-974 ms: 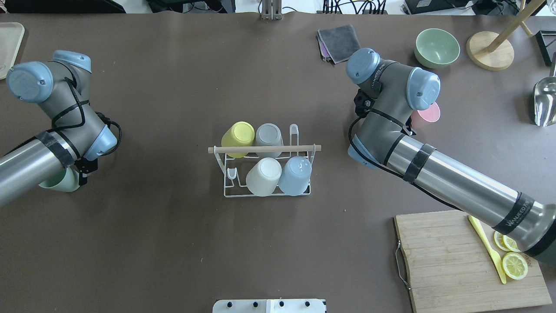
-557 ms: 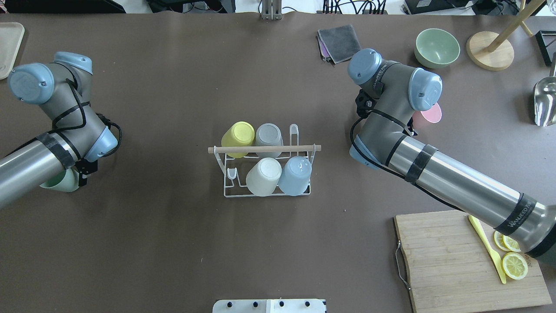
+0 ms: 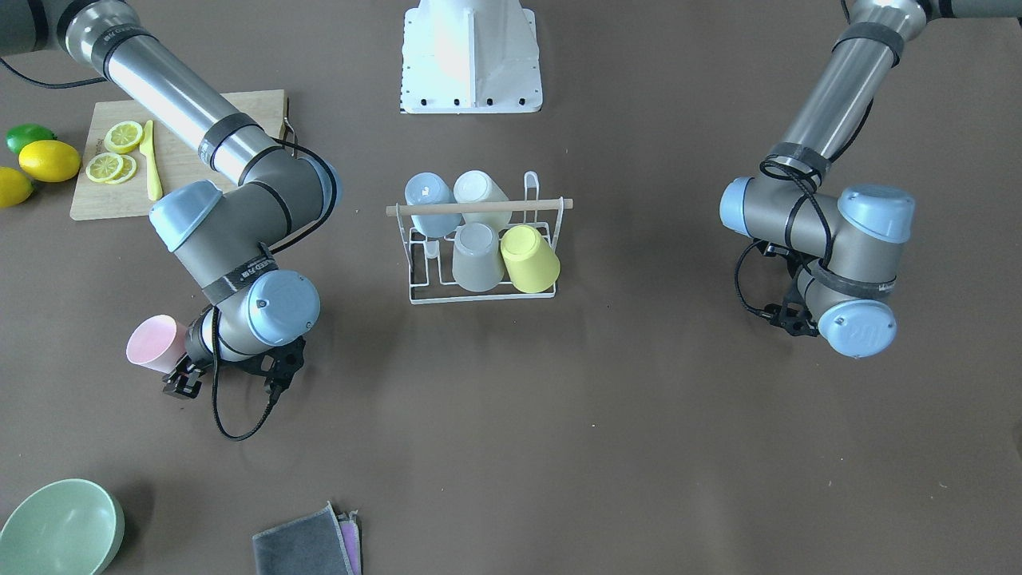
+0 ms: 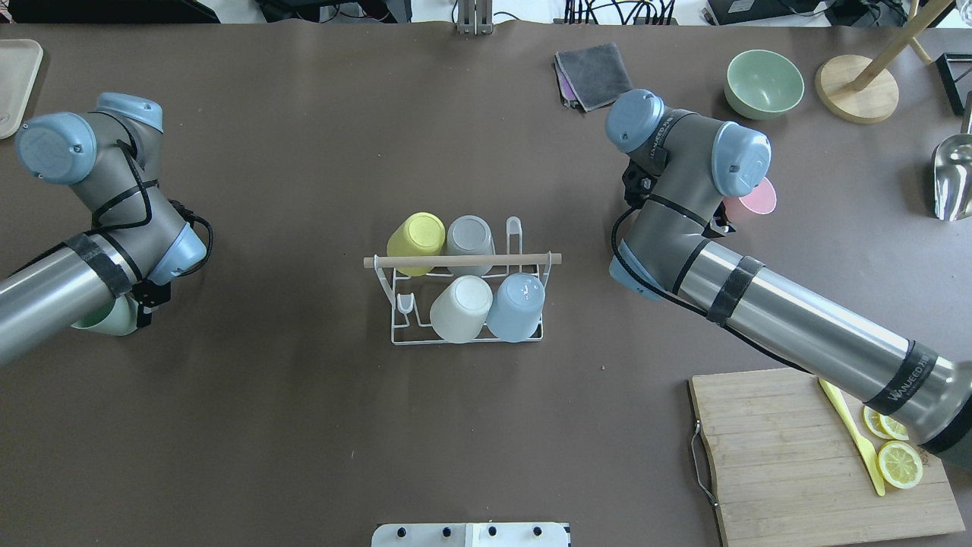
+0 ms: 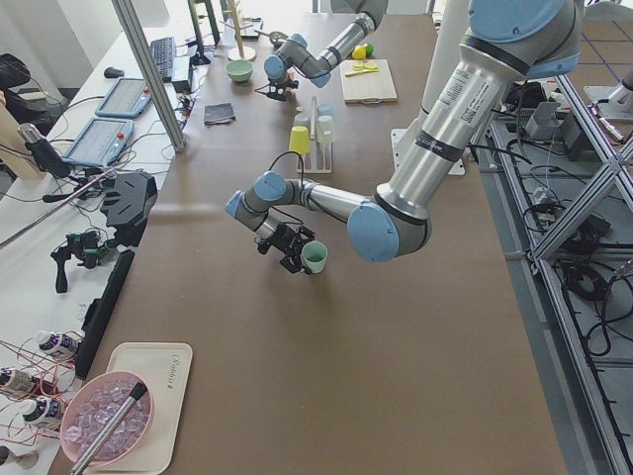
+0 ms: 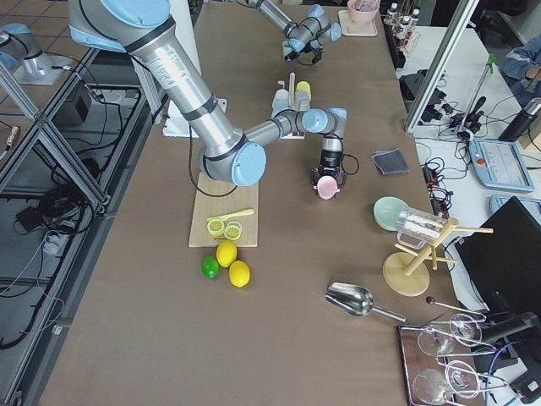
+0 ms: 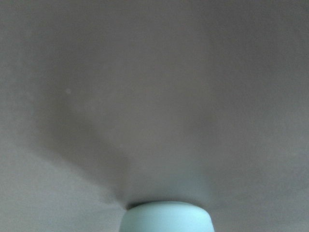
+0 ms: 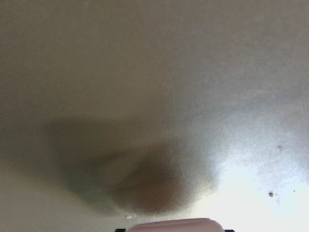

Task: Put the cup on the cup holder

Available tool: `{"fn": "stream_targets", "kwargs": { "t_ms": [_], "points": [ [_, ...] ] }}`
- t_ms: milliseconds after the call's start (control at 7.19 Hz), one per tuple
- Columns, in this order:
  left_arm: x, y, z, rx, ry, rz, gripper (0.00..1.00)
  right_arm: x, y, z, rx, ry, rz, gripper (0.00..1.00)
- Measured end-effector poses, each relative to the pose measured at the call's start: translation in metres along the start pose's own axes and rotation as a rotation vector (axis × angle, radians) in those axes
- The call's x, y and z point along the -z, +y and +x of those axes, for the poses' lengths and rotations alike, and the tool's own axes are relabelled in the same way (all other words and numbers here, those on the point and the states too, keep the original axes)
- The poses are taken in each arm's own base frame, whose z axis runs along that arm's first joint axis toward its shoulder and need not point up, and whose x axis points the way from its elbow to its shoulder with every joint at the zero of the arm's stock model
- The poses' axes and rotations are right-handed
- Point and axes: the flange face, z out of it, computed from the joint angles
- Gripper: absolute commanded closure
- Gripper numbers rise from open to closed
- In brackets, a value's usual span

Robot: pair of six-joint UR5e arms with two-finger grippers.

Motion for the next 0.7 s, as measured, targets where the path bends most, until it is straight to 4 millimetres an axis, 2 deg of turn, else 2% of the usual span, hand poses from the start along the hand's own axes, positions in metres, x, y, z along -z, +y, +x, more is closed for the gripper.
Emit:
{"fn": "stream_targets", "kwargs": {
  "t_ms": [696],
  "points": [
    [-0.011,-0.0038,0.0087,-0.014,-0.032,-0.024,0.02,0.0043,0.0095,0.0088,0.0,0.029,-0.024,1.0]
  ]
}}
